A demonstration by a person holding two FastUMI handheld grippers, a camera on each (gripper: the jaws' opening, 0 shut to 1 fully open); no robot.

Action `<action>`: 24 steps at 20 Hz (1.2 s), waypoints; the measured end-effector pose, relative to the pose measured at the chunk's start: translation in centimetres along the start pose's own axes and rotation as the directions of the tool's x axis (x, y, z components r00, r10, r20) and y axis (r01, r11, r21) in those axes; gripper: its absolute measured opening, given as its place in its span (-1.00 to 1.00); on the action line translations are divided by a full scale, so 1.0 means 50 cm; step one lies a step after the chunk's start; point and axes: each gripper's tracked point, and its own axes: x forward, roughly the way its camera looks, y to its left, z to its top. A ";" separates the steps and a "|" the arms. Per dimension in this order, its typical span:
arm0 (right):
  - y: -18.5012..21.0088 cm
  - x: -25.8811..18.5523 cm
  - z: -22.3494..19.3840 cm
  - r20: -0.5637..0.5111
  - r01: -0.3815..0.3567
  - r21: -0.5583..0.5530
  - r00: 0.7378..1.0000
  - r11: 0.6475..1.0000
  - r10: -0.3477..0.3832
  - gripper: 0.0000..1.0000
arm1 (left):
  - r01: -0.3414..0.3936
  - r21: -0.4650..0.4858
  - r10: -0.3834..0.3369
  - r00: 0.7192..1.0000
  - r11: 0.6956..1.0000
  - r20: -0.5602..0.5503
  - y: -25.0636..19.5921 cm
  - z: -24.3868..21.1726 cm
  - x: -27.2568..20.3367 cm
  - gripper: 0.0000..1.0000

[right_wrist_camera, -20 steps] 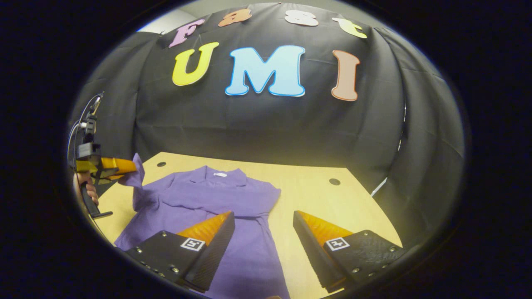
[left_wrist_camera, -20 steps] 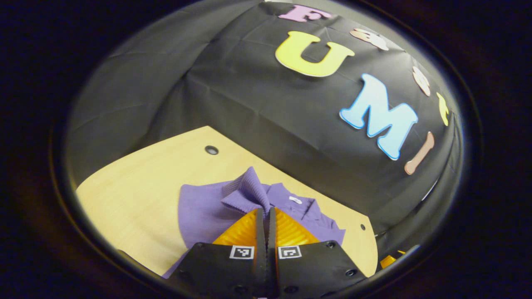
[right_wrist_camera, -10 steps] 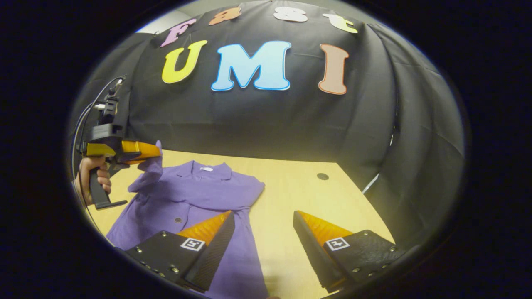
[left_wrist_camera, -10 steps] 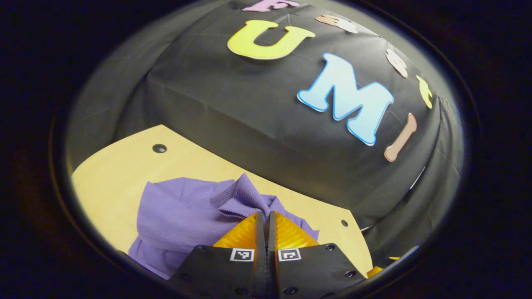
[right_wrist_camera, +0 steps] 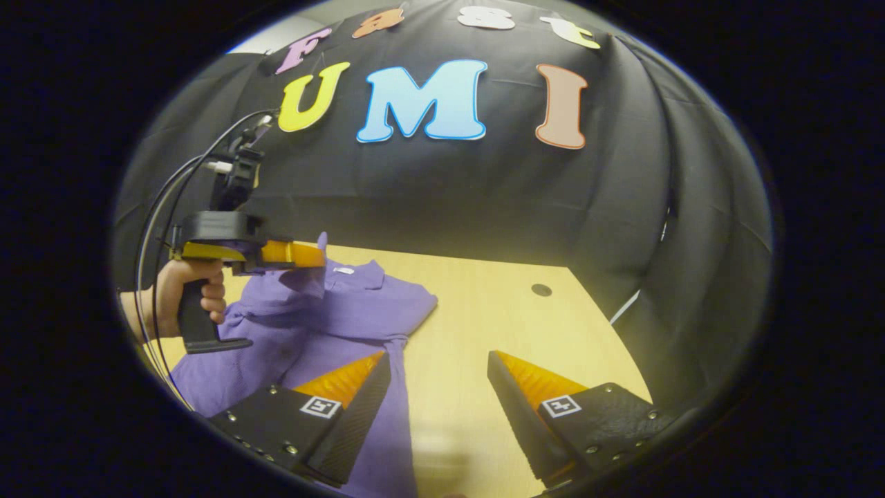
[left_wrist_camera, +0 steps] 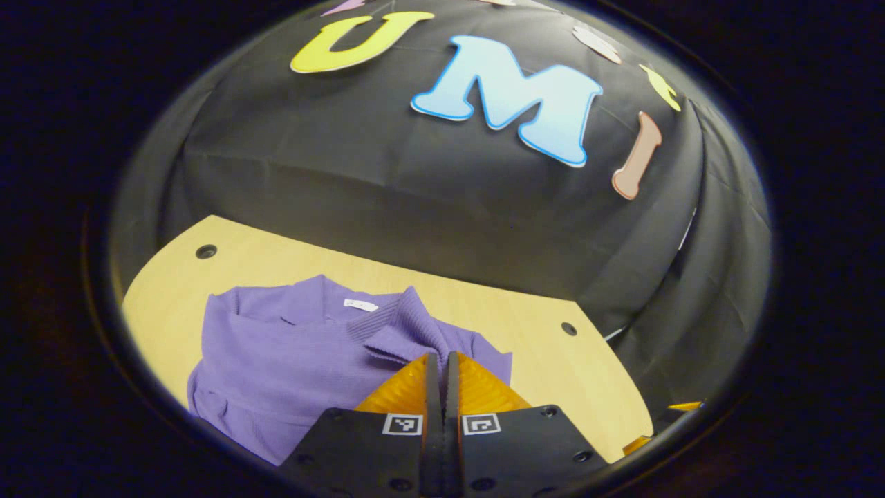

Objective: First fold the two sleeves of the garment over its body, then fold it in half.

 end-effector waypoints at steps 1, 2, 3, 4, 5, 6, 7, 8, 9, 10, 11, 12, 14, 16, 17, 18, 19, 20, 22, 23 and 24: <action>-0.003 0.008 -0.004 -0.006 -0.014 -0.001 1.000 1.000 0.014 0.80 | 0.000 0.015 0.000 1.000 1.000 -0.011 -0.012 -0.009 0.014 -0.88; -0.007 0.011 -0.005 -0.008 -0.023 -0.003 1.000 1.000 0.023 0.80 | -0.004 0.032 0.005 1.000 0.999 -0.022 -0.017 -0.019 0.022 -0.88; -0.008 0.008 -0.007 -0.006 -0.028 -0.007 1.000 1.000 0.028 0.80 | -0.008 0.050 0.009 0.999 0.999 -0.031 -0.022 -0.027 0.031 -0.88; -0.010 0.010 -0.007 -0.002 -0.028 -0.016 1.000 0.999 0.028 0.80 | -0.013 0.064 0.016 0.999 0.998 -0.040 -0.028 -0.036 0.039 -0.88; -0.012 0.011 -0.006 0.000 -0.019 -0.024 1.000 1.000 0.019 0.80 | -0.021 0.074 0.025 0.998 0.997 -0.053 -0.029 -0.046 0.044 -0.87; -0.017 0.012 -0.007 0.004 -0.007 -0.028 1.000 1.000 0.007 0.80 | -0.027 0.080 0.032 0.998 0.996 -0.062 -0.028 -0.054 0.048 -0.88; -0.020 0.014 -0.007 0.007 0.004 -0.025 1.000 1.000 -0.004 0.80 | -0.024 0.086 0.030 0.997 0.996 -0.070 -0.030 -0.058 0.052 -0.87; -0.020 0.015 -0.008 0.007 0.011 -0.018 1.000 1.000 -0.011 0.80 | -0.019 0.094 0.026 0.997 0.995 -0.077 -0.031 -0.062 0.055 -0.87; -0.020 0.014 -0.008 0.006 0.019 -0.012 1.000 1.000 -0.019 0.80 | -0.013 0.105 0.022 0.996 0.994 -0.083 -0.032 -0.065 0.056 -0.84; -0.023 0.014 -0.010 0.003 0.028 -0.010 1.000 1.000 -0.028 0.80 | -0.006 0.116 0.017 0.996 0.993 -0.089 -0.034 -0.066 0.057 -0.84; -0.024 0.013 -0.011 0.000 0.033 -0.009 0.999 0.999 -0.033 0.79 | 0.003 0.124 0.009 0.995 0.992 -0.097 -0.037 -0.068 0.054 -0.75; -0.023 0.011 -0.012 -0.003 0.033 -0.008 0.999 0.999 -0.033 0.80 | 0.007 0.134 0.006 0.995 0.991 -0.097 -0.038 -0.068 0.052 -0.74; -0.021 0.006 -0.013 -0.004 0.037 -0.009 0.999 0.999 -0.037 0.80 | 0.019 0.140 -0.007 0.996 0.990 -0.089 -0.042 -0.066 0.048 -0.77; -0.016 -0.013 -0.023 -0.003 0.055 -0.010 0.998 0.998 -0.055 0.80 | 0.049 0.132 -0.036 0.995 0.990 -0.094 -0.049 -0.068 0.035 -0.51; -0.015 -0.020 -0.025 -0.004 0.063 -0.007 0.998 0.998 -0.063 0.80 | 0.060 0.135 -0.047 0.994 0.989 -0.095 -0.051 -0.069 0.029 -0.30; -0.013 -0.021 -0.027 -0.010 0.068 -0.002 0.998 0.998 -0.068 0.80 | 0.067 0.139 -0.055 0.995 0.988 -0.089 -0.052 -0.067 0.021 -0.08; -0.014 -0.024 -0.032 -0.015 0.072 0.002 0.997 0.997 -0.072 0.80 | 0.063 0.146 -0.052 0.996 0.987 -0.076 -0.047 -0.064 0.009 0.13; -0.012 -0.028 -0.036 -0.018 0.076 0.006 0.997 0.997 -0.076 0.79 | 0.053 0.154 -0.044 0.997 0.987 -0.061 -0.041 -0.060 -0.007 0.35; -0.004 -0.036 -0.048 -0.024 0.077 0.019 0.997 0.997 -0.077 0.80 | 0.033 0.166 -0.026 0.999 0.986 -0.042 -0.020 -0.059 -0.044 0.56; -0.001 -0.040 -0.057 -0.031 0.083 0.019 0.996 0.996 -0.082 0.80 | 0.031 0.169 -0.025 0.999 0.985 -0.043 -0.010 -0.060 -0.064 0.69; 0.002 -0.041 -0.071 -0.040 0.091 0.017 0.995 0.996 -0.090 0.80 | 0.021 0.171 -0.014 0.999 0.985 -0.042 0.003 -0.067 -0.090 0.82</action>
